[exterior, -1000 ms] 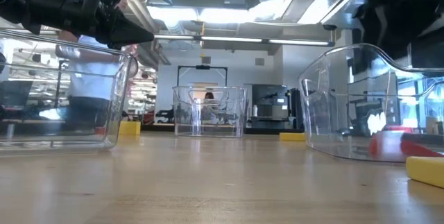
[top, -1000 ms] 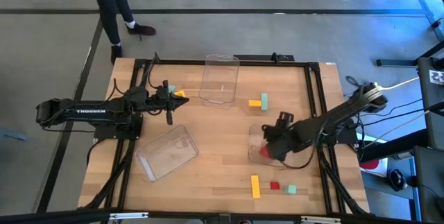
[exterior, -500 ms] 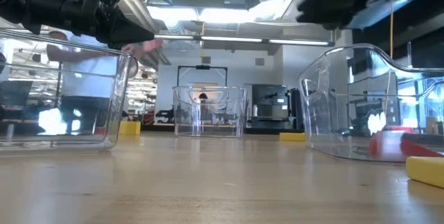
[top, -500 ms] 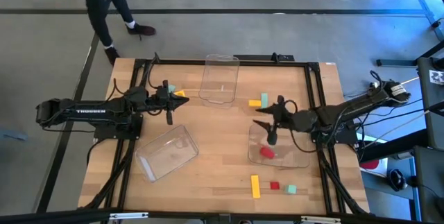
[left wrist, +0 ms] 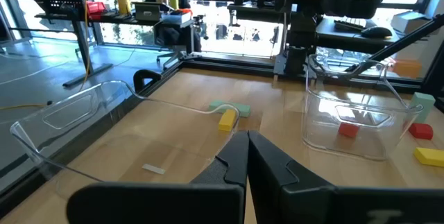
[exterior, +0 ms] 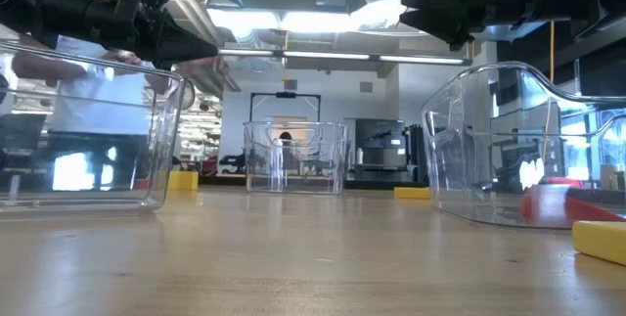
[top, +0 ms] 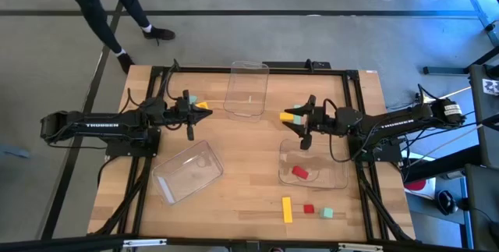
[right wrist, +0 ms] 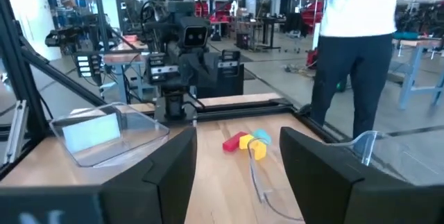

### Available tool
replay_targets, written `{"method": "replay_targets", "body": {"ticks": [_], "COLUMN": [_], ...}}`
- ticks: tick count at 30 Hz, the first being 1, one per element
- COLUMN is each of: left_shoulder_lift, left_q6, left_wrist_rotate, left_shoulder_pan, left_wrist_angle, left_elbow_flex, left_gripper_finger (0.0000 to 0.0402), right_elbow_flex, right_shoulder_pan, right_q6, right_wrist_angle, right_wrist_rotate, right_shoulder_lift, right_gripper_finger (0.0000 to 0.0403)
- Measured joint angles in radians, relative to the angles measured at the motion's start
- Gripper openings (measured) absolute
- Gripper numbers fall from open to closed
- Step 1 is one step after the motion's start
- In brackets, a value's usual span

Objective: Sort & place blocks by color
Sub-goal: Put the top red block into the bottom right transparent bin

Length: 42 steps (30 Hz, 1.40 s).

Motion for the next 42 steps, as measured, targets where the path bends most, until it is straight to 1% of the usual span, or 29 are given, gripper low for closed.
{"method": "replay_targets", "body": {"ticks": [3,18,21,23,25,27,30,31,32,37,42], "left_shoulder_lift": [0.0,0.0,0.0,0.0,0.0,0.0,0.0,0.0,0.0,0.0,0.0], "left_q6": [0.0,0.001,0.005,0.005,0.005,0.005,0.005,0.005,0.005,0.005,0.005], "left_wrist_rotate": [0.0,-0.001,-0.01,-0.015,-0.015,-0.015,-0.015,-0.015,-0.015,-0.016,-0.032], "left_shoulder_pan": [0.0,0.0,0.0,0.0,0.0,0.0,0.0,0.0,0.0,0.0,0.0], "left_wrist_angle": [-0.001,-0.003,-0.003,-0.003,-0.003,-0.003,-0.003,-0.003,-0.004,-0.007,-0.007], "left_elbow_flex": [0.0,0.0,0.0,0.0,0.0,0.0,0.0,0.0,0.0,0.0,0.0], "left_gripper_finger": [0.0,0.0,0.0,0.0,0.0,0.0,0.0,0.0,0.0,0.0,0.0005], "right_elbow_flex": [0.0,0.0,0.001,0.001,0.001,0.001,0.001,0.001,0.001,0.001,0.001], "right_shoulder_pan": [0.0,0.0,0.0,0.0,0.0,-0.002,-0.011,-0.015,-0.018,-0.023,-0.023], "right_q6": [-0.023,-0.016,-0.014,-0.013,-0.013,0.0,0.012,0.011,0.013,0.036,0.036], "right_wrist_angle": [0.004,0.0,-0.003,-0.009,-0.017,-0.036,-0.072,-0.078,-0.08,-0.092,-0.107], "right_wrist_rotate": [0.0,0.0,0.002,0.024,0.033,0.034,0.034,0.034,0.034,0.034,0.035], "right_shoulder_lift": [-0.001,0.003,0.003,0.003,0.003,0.003,0.003,0.003,0.003,0.003,0.003], "right_gripper_finger": [0.021,0.0209,0.0201,0.0184,0.0155,0.0115,0.0041,0.0021,0.0012,0.0003,0.0005]}}
